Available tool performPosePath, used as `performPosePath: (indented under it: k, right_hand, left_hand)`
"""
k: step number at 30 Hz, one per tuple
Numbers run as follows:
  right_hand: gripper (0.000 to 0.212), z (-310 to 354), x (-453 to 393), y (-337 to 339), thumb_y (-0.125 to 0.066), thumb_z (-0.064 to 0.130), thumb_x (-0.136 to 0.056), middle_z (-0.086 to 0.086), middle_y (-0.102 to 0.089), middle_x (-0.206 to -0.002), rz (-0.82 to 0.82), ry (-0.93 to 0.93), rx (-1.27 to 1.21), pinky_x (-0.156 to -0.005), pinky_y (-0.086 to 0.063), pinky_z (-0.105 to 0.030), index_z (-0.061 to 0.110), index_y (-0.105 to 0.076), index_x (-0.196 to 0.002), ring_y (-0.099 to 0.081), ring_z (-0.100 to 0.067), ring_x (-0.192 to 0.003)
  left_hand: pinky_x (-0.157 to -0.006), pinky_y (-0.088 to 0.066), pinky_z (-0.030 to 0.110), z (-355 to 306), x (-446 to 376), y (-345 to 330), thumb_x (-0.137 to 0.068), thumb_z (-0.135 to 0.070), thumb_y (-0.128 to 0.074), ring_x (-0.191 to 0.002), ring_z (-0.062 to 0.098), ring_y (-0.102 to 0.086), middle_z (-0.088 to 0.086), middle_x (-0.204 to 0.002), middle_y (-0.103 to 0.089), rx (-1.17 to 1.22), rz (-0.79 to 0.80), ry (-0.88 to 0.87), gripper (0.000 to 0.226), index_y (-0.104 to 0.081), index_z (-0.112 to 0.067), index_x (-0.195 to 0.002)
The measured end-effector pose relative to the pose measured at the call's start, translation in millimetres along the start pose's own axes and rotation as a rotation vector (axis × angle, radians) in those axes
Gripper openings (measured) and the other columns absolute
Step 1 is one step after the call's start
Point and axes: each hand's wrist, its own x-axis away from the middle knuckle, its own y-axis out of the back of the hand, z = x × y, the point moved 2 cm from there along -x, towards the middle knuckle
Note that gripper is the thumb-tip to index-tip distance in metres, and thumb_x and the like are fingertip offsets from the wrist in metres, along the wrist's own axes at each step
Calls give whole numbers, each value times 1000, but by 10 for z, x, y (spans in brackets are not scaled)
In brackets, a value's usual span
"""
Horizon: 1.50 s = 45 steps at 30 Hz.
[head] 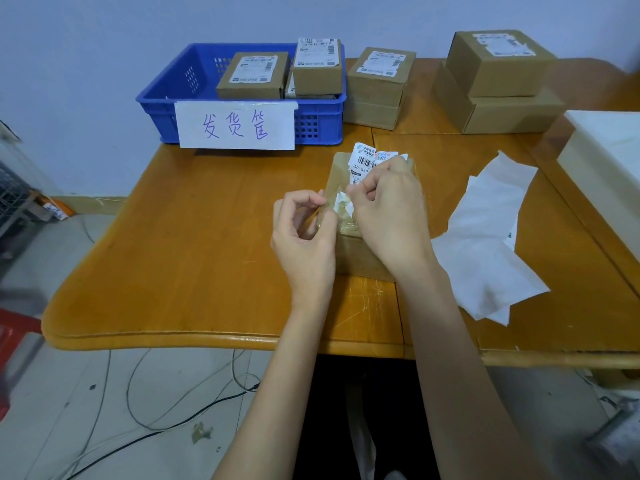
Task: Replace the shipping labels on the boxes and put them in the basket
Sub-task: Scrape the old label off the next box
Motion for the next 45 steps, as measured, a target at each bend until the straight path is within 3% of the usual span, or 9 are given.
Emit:
performPosePath:
  k: [5,12,18,24,29,35,39,43,45]
  right_hand:
    - [24,-14,-14,-21,-57,23,-98,-6,-51,-117,5,-12,-6,-75,-41,-19,1,-67,-98,-49,-10,-102]
    - [44,-11,52,146,-44,28,-103,-3,-58,-88,53,-23,-307,-75,-36,-10,12,-66,-68,-52,-2,-83]
    - [14,-55,93,72,-67,16,-84,0,-52,-98,104,80,-146,-71,-37,-3,6,-62,-75,-48,-1,-88]
    - [10,-108,137,-2,-63,24,-83,5,-59,-108,-96,86,-43,-94,-39,-32,16,-68,-79,-42,-14,-115]
    - [7,-127,108,-9,-66,15,-86,1,-57,-110,-95,26,-129,-86,-40,-15,9,-69,-85,-40,-13,-119]
    - [9,-119,93,32,-61,7,-87,3,-49,-103,-119,-57,-177,-73,-34,-5,11,-60,-78,-40,-10,-105]
    - [16,-114,44,83,-58,8,-89,1,-45,-106,41,-85,-289,-71,-36,-7,17,-54,-77,-48,-15,-117]
    - [5,-93,47,100,-56,22,-92,10,-45,-112,198,-52,-219,-92,-35,-25,23,-57,-96,-38,-10,-121]
    - [11,-83,56,119,-55,31,-93,10,-47,-109,205,-75,-255,-90,-34,-26,21,-58,-95,-41,-8,-114]
  left_hand:
    - [-78,-49,13,16,0,-1,-83,15,-60,-105,20,-67,28,-103,-56,7,-2,24,24,-58,-10,-85]
    - [-80,-46,17,45,11,16,-83,-5,-60,-89,6,-62,19,-101,-63,24,22,92,9,-66,-11,-84]
    - [-77,-45,13,42,14,5,-89,-3,-69,-88,9,-60,25,-99,-60,12,58,78,7,-62,-2,-87]
    - [-77,-45,12,24,18,-30,-81,-4,-67,-91,13,-61,16,-98,-61,-56,8,55,11,-58,-9,-85]
    - [-76,-45,12,44,52,-43,-85,6,-67,-92,4,-63,-1,-88,-52,-5,-23,94,28,-44,-6,-93]
    - [-70,-43,9,38,57,-58,-85,9,-65,-79,-8,-58,3,-90,-51,15,-43,102,31,-40,-7,-92]
    - [-73,-45,12,30,49,-72,-84,9,-65,-78,-3,-56,1,-87,-51,45,-57,138,29,-44,-11,-88]
    - [-71,-44,12,32,47,-75,-83,7,-66,-79,1,-54,4,-89,-52,58,-66,140,27,-48,-12,-89]
    - [-71,-42,12,39,43,-75,-83,6,-66,-81,6,-53,4,-89,-53,72,-62,140,24,-50,-11,-89]
